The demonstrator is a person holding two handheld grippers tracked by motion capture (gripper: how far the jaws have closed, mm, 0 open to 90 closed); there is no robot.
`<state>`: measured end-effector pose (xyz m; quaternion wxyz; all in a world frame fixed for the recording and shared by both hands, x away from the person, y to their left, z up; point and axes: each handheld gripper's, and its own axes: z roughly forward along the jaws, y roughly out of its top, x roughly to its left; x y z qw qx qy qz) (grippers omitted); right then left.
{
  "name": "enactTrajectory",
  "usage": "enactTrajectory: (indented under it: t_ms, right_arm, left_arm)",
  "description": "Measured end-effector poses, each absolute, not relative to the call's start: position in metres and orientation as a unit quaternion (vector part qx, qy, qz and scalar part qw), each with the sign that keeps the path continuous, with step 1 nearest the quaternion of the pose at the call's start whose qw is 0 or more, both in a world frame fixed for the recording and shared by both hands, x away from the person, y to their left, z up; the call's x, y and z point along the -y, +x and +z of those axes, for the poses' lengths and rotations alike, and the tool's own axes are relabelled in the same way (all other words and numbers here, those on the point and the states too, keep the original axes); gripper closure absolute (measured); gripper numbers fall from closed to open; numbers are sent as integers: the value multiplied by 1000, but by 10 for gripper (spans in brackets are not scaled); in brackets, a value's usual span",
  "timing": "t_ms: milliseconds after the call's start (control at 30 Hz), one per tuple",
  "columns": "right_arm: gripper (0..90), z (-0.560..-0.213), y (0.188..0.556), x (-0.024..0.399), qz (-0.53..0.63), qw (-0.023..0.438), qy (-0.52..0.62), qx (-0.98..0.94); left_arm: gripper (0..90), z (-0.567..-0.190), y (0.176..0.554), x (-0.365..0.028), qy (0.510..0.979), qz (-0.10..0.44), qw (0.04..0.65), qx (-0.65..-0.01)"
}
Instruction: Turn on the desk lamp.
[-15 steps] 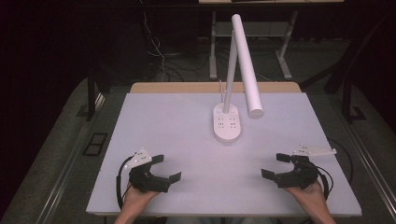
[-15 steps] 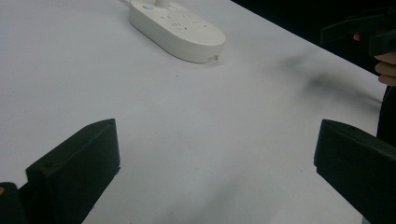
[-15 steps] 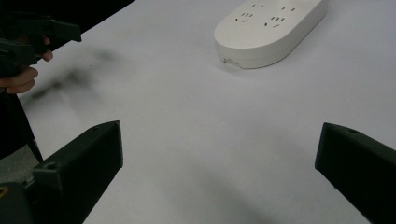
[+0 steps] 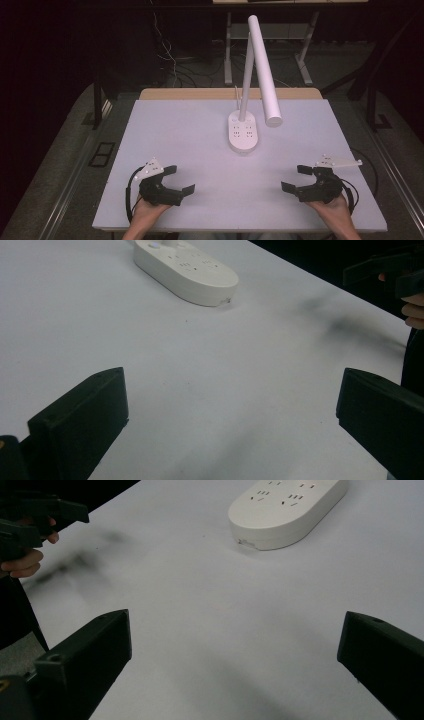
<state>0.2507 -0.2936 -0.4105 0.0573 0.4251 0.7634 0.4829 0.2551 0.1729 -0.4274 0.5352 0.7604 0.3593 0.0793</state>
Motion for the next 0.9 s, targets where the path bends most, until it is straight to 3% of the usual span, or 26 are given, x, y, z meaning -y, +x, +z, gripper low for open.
enactTrajectory:
  t_ms: [900]
  right_arm:
    - [7, -402, 256, 294, 467, 42, 424, -775]
  left_arm:
    - [0, -428, 256, -174, 761, 81, 533, -361]
